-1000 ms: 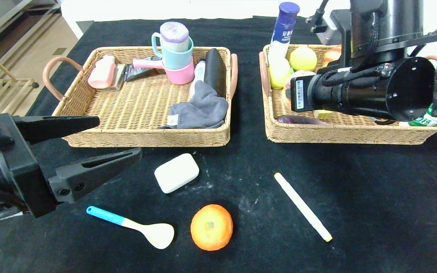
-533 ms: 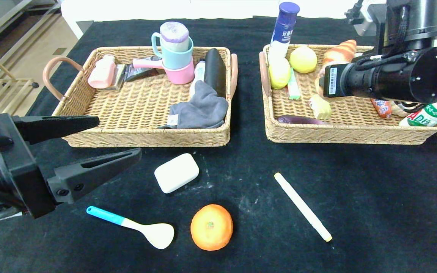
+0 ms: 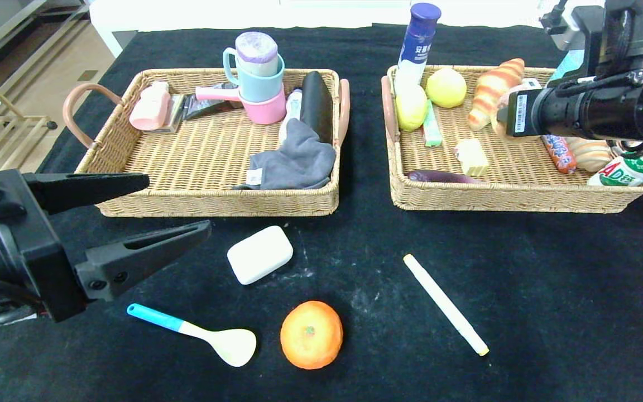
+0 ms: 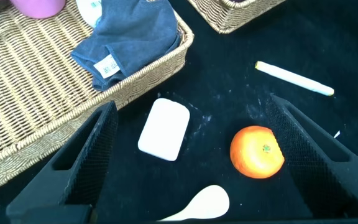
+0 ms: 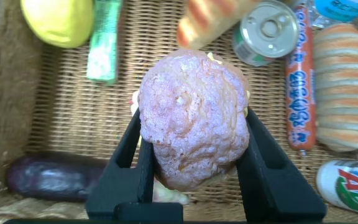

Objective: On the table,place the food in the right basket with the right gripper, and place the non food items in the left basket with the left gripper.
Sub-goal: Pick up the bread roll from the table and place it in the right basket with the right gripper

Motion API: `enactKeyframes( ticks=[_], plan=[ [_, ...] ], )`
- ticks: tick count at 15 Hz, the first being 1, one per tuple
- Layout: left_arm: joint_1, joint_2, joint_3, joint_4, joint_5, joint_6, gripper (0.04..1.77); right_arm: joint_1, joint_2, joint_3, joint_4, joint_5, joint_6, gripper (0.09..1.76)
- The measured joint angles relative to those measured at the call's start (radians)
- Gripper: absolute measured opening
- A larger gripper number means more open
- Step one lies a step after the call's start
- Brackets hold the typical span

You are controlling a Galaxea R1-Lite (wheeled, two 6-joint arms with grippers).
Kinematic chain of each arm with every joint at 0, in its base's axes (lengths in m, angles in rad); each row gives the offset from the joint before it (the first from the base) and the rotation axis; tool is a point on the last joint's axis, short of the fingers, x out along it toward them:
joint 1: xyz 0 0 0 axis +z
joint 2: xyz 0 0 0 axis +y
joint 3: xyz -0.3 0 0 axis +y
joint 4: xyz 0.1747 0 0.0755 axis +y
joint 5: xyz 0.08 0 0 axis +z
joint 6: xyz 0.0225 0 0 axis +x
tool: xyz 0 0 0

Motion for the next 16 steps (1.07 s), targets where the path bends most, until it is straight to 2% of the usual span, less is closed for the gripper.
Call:
enactKeyframes(
  ticks=[2,6,16],
  plan=[
    [0.000,0.002,0.001,0.000,0.001,0.000,1.72,-0.016,0.000,-0.001,0.001,0.019,-0.002,0.82],
    [0.000,0.004,0.001,0.000,0.001,0.000,1.72,-0.060,-0.001,0.000,0.004,0.129,-0.008,0.82],
    [0.000,0.003,0.001,0.000,0.001,0.000,1.72,-0.090,0.007,-0.003,0.000,0.160,-0.008,0.82]
  ],
)
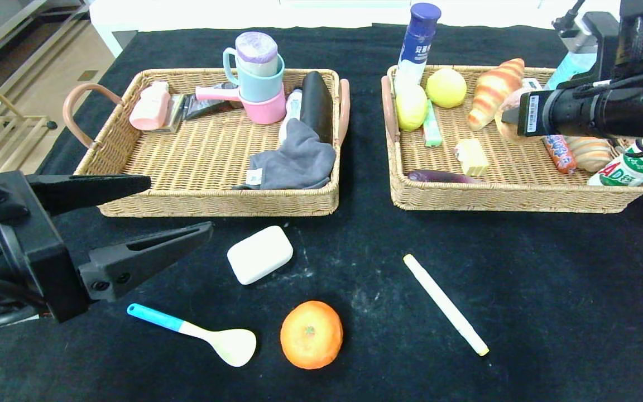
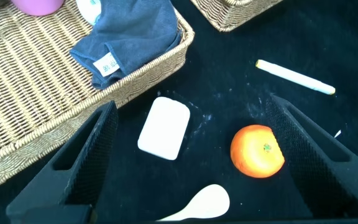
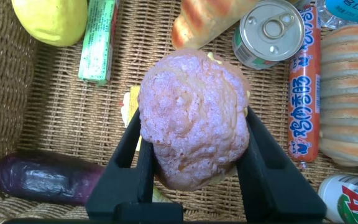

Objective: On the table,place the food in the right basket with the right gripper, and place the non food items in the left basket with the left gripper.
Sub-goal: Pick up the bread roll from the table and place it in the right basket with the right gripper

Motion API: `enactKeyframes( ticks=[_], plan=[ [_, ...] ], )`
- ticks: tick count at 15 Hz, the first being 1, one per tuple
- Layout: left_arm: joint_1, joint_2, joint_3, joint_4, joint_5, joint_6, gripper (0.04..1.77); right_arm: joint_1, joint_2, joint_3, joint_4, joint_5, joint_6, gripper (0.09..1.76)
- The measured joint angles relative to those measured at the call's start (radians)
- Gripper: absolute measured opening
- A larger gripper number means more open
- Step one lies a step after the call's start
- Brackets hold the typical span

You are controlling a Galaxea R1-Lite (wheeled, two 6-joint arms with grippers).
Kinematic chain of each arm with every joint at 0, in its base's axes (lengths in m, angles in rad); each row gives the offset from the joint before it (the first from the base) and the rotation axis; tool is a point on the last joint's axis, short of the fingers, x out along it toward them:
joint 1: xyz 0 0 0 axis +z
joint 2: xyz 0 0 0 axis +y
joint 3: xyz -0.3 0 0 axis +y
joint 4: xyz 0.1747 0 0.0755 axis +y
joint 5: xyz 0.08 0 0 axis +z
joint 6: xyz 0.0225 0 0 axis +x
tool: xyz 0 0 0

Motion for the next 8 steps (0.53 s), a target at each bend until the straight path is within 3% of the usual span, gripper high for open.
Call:
enactKeyframes(
  ticks=[1,4,8],
  plan=[
    [0.000,0.000,0.000,0.000,0.000,0.000,1.72,0.000,0.000,0.001,0.000,-0.001,0.000,0.83],
    [0.000,-0.002,0.000,0.000,0.000,0.000,1.72,0.001,0.000,0.003,0.000,0.000,0.000,1.13],
    [0.000,-0.004,0.000,0.000,0.001,0.000,1.72,0.000,0.001,0.000,-0.001,0.000,0.003,1.37]
  ],
)
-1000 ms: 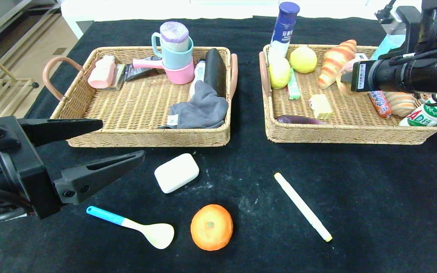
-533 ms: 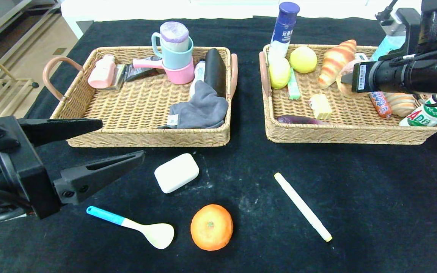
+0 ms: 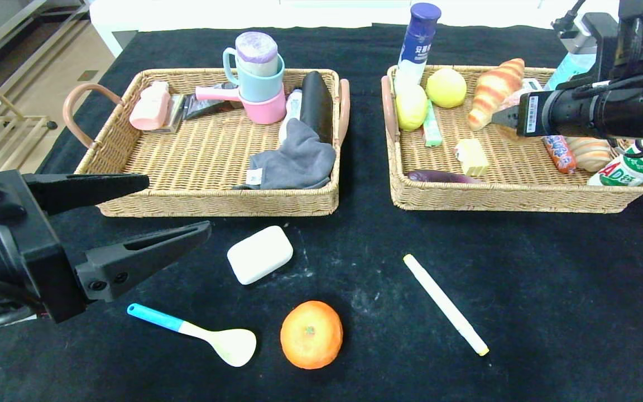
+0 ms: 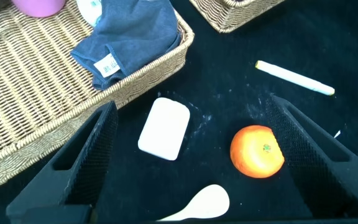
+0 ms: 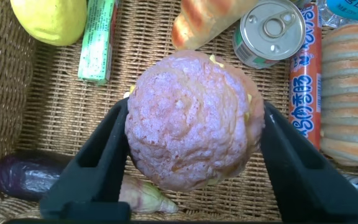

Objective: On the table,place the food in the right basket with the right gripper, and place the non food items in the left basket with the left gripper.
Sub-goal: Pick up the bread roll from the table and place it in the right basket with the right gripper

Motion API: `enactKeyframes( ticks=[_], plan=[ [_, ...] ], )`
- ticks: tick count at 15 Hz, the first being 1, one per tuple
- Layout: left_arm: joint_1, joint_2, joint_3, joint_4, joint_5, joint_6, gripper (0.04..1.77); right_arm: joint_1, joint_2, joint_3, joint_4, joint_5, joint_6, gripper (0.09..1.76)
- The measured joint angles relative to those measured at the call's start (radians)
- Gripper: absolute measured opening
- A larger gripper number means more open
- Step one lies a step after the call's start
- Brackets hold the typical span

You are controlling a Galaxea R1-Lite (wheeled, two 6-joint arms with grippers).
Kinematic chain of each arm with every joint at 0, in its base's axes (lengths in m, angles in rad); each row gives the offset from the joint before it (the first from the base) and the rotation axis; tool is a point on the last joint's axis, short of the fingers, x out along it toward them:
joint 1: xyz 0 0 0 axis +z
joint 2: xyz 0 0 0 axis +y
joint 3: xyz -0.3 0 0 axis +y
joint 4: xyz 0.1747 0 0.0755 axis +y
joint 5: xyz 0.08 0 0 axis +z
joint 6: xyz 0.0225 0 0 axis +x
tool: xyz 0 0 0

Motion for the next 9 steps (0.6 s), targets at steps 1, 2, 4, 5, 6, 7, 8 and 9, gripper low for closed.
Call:
enactKeyframes(
  ticks=[1,2,4,5,6,7,8,9],
  plan=[
    [0.000,-0.001,0.000,0.000,-0.001,0.000,1.72,0.000,0.000,-0.001,0.000,0.000,0.000,1.41],
    [0.000,-0.001,0.000,0.000,0.000,0.000,1.72,0.000,0.000,-0.001,-0.001,0.000,0.001,1.44],
    [0.000,-0.003,0.000,0.000,0.000,0.000,1.72,0.000,0.001,-0.001,-0.001,0.000,0.002,1.50],
    [0.000,-0.004,0.000,0.000,0.000,0.000,1.72,0.000,0.001,-0.001,-0.001,0.000,0.002,1.53],
    [0.000,-0.004,0.000,0.000,0.000,0.000,1.72,0.000,0.001,-0.001,0.000,0.001,0.002,1.55],
    [0.000,-0.004,0.000,0.000,0.000,0.000,1.72,0.000,0.001,-0.001,0.000,0.001,0.002,1.57],
    [0.000,-0.004,0.000,0.000,0.000,0.000,1.72,0.000,0.001,-0.001,0.000,0.001,0.002,1.58],
    [0.000,-0.004,0.000,0.000,0.001,0.000,1.72,0.000,0.001,-0.001,0.001,0.001,0.002,1.60]
  ],
)
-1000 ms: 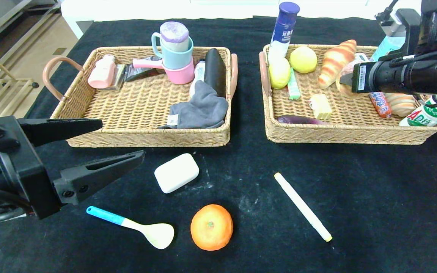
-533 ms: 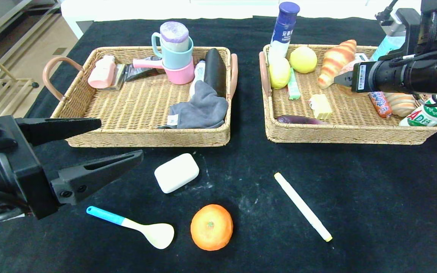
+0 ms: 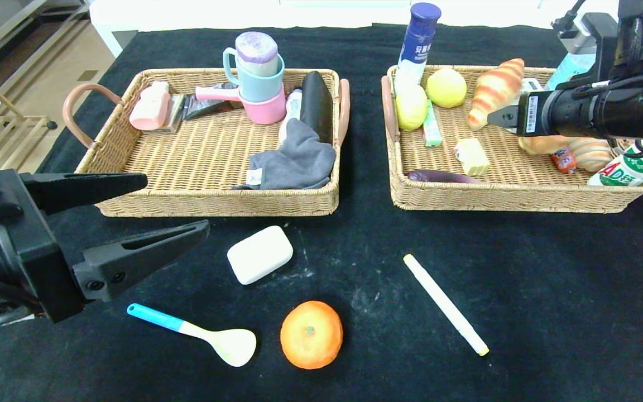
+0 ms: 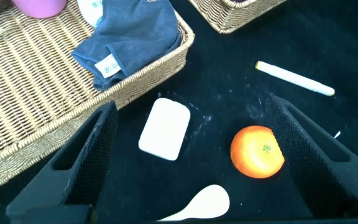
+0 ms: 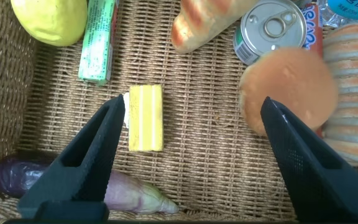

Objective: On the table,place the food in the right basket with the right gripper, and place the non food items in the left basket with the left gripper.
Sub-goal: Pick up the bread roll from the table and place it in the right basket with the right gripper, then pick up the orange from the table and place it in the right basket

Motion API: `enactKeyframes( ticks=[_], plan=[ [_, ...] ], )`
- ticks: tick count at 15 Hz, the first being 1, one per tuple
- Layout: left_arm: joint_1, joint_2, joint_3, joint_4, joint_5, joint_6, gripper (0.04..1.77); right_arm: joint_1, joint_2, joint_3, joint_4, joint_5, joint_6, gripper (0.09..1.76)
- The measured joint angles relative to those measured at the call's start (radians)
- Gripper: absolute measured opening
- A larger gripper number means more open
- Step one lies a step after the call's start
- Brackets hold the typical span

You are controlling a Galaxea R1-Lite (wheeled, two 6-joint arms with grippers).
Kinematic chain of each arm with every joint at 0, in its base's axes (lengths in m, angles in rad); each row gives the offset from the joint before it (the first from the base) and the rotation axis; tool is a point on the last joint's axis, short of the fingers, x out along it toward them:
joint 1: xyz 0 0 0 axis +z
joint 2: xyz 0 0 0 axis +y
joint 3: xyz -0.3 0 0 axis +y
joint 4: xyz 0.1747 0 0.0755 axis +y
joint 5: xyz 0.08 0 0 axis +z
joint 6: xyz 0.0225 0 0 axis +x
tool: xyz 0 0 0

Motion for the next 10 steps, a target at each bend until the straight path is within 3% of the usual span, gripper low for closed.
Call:
enactKeyframes(
  ticks=[10],
  plan=[
    [0.001,0.000,0.000,0.000,0.000,0.000,1.72,0.000,-0.002,0.001,0.000,0.002,-0.002,1.68]
  ],
)
